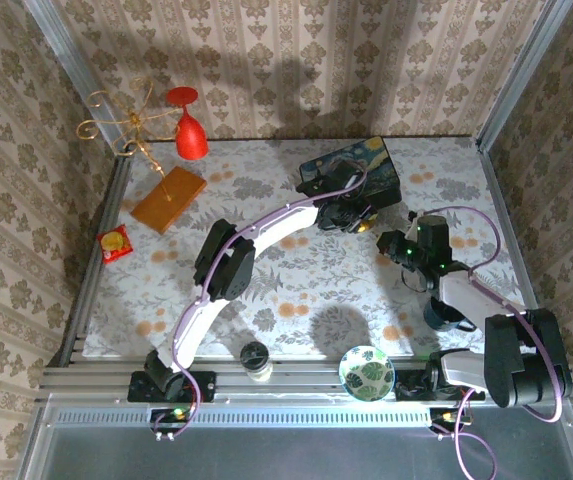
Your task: Unlock a padlock with a key
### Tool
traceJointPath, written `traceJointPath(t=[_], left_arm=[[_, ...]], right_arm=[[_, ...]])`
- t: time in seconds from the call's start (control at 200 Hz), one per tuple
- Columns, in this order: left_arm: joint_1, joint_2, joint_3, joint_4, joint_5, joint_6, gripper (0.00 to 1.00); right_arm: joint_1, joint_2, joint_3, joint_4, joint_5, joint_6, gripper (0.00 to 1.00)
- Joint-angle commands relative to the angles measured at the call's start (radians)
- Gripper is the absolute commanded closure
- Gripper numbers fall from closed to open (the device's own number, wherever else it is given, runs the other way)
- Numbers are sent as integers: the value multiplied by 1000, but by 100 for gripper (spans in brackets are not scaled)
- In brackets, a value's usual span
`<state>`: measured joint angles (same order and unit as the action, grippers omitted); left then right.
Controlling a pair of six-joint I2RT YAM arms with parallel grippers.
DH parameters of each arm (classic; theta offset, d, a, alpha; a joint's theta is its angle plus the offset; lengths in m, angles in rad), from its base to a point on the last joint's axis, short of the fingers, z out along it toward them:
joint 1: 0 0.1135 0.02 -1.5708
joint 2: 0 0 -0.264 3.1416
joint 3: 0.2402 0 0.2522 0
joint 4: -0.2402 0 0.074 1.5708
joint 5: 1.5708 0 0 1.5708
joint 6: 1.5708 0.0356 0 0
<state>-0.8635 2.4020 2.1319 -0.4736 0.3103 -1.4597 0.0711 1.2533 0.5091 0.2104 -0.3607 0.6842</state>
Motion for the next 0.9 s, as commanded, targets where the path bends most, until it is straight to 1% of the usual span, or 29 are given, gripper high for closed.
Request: traceJointPath(t=[0.0, 0.095, 0.33, 0.53, 0.895], left_arm=[[16, 38, 57, -3, 25, -42, 100], [19, 43, 62, -2, 32, -42, 100], [24, 45, 60, -2, 33, -45, 100], [24, 47, 62, -1, 36, -47, 100], [22, 48, 56, 7, 41, -54, 100]], right_arm=[[-28, -17, -17, 76, -120, -66, 100], [-43, 5, -21, 109, -146, -87, 100], [-56, 86, -38, 237, -147, -75, 100], [-56, 121, -40, 277, -136, -63, 100], [-56, 69, -52, 226, -60, -77, 100]])
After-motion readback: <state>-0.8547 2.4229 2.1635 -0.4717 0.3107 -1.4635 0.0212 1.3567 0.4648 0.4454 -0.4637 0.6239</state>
